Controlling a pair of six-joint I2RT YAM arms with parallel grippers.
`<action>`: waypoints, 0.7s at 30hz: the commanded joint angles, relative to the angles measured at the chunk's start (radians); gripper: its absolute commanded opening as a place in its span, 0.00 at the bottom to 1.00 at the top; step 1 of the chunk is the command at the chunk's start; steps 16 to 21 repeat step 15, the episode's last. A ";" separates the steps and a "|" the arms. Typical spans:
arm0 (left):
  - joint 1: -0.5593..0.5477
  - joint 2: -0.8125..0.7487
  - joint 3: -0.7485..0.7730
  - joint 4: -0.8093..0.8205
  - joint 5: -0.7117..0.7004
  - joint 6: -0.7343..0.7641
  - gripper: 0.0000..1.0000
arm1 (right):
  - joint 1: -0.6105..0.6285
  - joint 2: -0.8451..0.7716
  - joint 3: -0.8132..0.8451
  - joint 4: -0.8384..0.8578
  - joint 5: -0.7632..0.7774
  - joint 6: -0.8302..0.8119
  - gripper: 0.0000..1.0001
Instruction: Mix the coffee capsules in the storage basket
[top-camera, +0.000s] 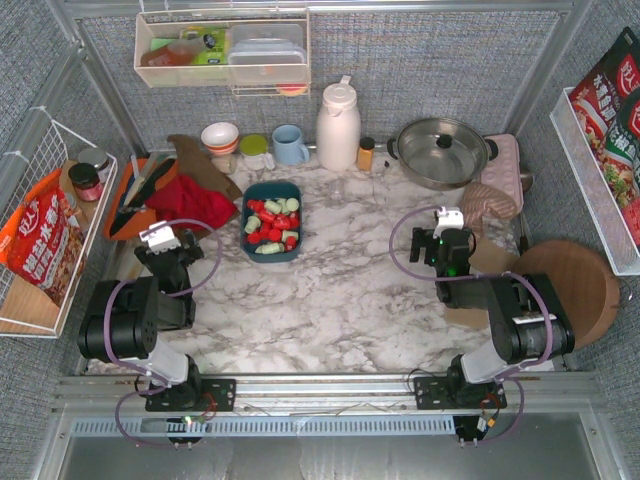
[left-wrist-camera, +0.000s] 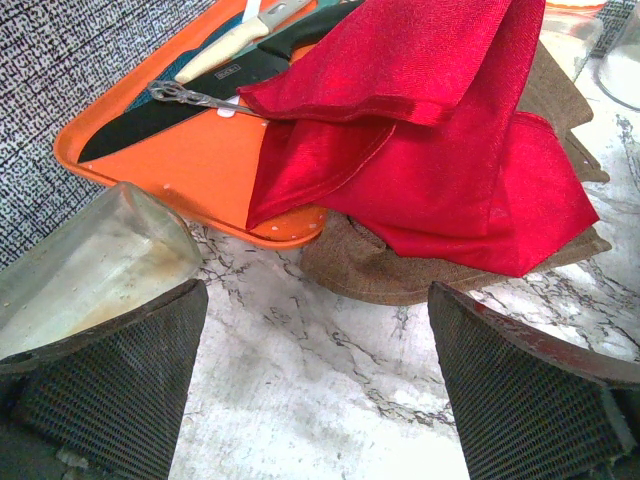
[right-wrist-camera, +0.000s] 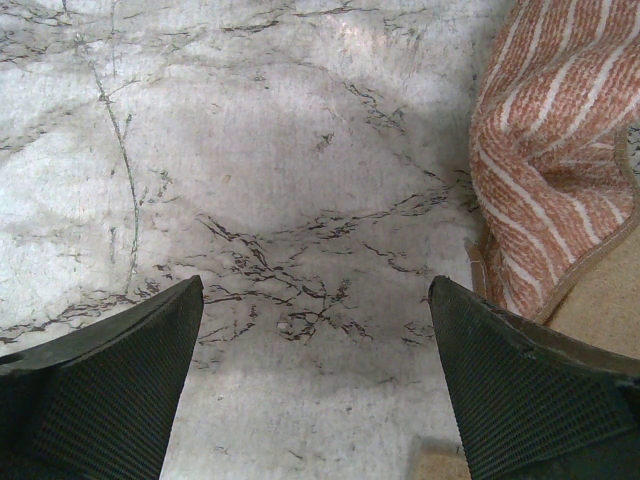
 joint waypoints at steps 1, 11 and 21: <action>0.001 0.002 0.000 0.040 0.005 -0.002 0.99 | -0.001 0.002 0.010 0.003 0.001 0.007 0.99; 0.001 0.002 -0.001 0.040 0.005 -0.002 0.99 | -0.004 0.007 0.016 -0.005 -0.008 0.009 0.99; 0.002 0.003 0.000 0.040 0.004 -0.002 0.99 | -0.005 0.000 0.007 0.007 -0.007 0.007 0.99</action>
